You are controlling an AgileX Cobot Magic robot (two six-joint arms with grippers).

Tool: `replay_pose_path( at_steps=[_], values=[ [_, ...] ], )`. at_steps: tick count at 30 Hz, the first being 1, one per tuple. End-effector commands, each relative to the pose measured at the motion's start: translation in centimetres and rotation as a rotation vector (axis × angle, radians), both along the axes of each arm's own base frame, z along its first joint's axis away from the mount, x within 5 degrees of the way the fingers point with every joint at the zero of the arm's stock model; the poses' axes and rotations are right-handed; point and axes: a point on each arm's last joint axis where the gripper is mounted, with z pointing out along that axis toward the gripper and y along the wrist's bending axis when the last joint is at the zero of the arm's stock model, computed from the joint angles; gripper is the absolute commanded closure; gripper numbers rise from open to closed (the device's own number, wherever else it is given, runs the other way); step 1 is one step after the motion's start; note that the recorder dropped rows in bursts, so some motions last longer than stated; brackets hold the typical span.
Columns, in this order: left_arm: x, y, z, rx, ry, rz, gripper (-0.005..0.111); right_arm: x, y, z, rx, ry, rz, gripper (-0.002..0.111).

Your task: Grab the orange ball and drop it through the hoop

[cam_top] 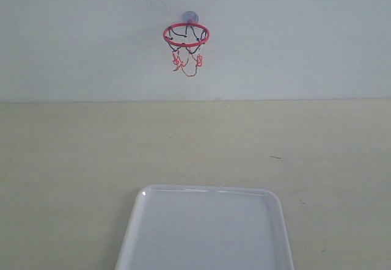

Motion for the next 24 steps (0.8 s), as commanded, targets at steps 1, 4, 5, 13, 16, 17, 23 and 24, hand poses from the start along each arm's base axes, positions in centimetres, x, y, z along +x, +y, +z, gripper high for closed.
replay_pose_path(
  at_steps=[1, 4, 5, 13, 16, 17, 23, 24],
  values=[
    [0.0, 0.0, 0.0, 0.003, -0.004, 0.003, 0.103, -0.1, 0.0, 0.0, -0.066, -0.04, -0.016, 0.109],
    [0.0, 0.0, 0.0, 0.003, -0.004, 0.003, 0.103, -0.1, 0.0, 0.2, -0.185, -0.13, -0.045, 0.109],
    [0.0, 0.0, 0.0, 0.003, -0.004, 0.003, 0.103, -0.1, 0.0, 0.4, -0.207, -0.173, -0.051, 0.109],
    [0.0, 0.0, 0.0, 0.003, -0.004, 0.003, 0.103, 0.9, -1.1, 0.4, -0.032, -0.351, -0.141, 0.109],
    [0.0, 0.0, 0.0, 0.003, -0.004, 0.003, 0.103, 1.4, -1.6, -0.8, 0.025, -0.33, -0.183, 0.109],
    [0.0, 0.0, 0.0, 0.003, -0.004, 0.003, 0.103, 1.5, -1.7, -1.1, 0.019, -0.316, -0.192, 0.109],
    [0.0, 0.0, 0.0, 0.003, -0.004, 0.003, 0.103, 1.8, -1.6, -2.1, -0.06, -0.278, -0.206, 0.109],
    [0.0, 0.0, 0.0, 0.003, -0.004, 0.003, 0.103, 1.8, -1.6, -2.2, -0.068, -0.277, -0.208, 0.109]
  ],
)
